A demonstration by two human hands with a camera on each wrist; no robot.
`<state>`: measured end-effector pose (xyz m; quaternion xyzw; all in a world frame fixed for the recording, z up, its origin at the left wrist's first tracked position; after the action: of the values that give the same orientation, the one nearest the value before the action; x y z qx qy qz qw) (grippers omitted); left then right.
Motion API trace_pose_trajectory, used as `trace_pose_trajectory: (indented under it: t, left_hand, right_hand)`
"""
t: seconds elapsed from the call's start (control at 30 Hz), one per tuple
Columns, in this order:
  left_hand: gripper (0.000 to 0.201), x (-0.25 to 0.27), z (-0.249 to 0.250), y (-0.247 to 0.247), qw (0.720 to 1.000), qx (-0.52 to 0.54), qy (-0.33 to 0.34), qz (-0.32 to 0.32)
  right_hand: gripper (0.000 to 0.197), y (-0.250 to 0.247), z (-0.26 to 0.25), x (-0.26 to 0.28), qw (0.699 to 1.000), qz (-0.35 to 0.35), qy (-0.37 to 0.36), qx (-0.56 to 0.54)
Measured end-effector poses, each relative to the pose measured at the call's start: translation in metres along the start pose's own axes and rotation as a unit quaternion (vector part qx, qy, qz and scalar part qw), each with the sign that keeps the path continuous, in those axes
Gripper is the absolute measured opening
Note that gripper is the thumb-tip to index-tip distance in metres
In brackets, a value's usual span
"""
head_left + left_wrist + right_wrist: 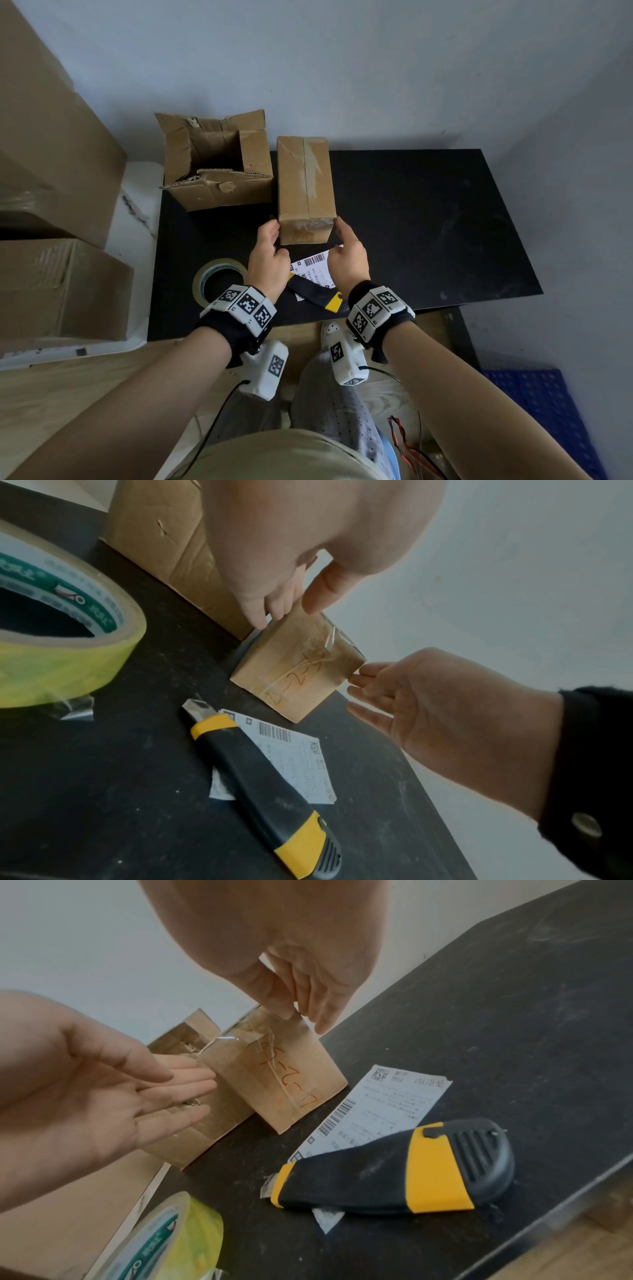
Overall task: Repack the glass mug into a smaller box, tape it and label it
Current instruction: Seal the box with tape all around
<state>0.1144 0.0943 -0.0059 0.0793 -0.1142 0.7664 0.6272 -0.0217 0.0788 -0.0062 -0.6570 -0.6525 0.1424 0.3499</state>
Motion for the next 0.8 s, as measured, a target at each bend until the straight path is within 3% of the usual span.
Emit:
trace_pose_trajectory:
  t: [0.47,0.57,0.7,0.8]
  left_hand:
    - [0.054,-0.025,0.002,0.0,0.995,-0.098,0.0,0.013]
    - [0.049,-0.03,0.003,0.002,0.993,-0.117,0.014,0.024]
    - [0.04,-0.043,0.009,-0.003,0.981,-0.177,0.063,0.039]
    - [0.042,-0.051,0.016,-0.004,0.965,-0.244,0.089,0.041]
  right_hand:
    - [0.066,-0.016,-0.004,-0.017,1.0,-0.018,-0.007,-0.013]
    - [0.064,-0.015,-0.002,-0.024,0.999,-0.035,-0.008,0.02]
    - [0.032,-0.016,-0.003,-0.04,0.992,-0.039,-0.042,0.114]
    - [0.047,-0.016,-0.005,-0.048,0.98,0.005,-0.063,0.19]
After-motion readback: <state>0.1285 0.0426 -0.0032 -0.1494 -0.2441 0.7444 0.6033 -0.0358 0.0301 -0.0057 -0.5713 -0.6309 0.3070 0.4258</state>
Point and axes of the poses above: each hand's wrist, its own x-axis away from the middle knuckle, its own y-axis out of the palm, z = x × y, the point moved 1 cm from there along -x, towards the middle knuckle, and after that the axes turned 11 degrees about x, right-handed, at the moved point
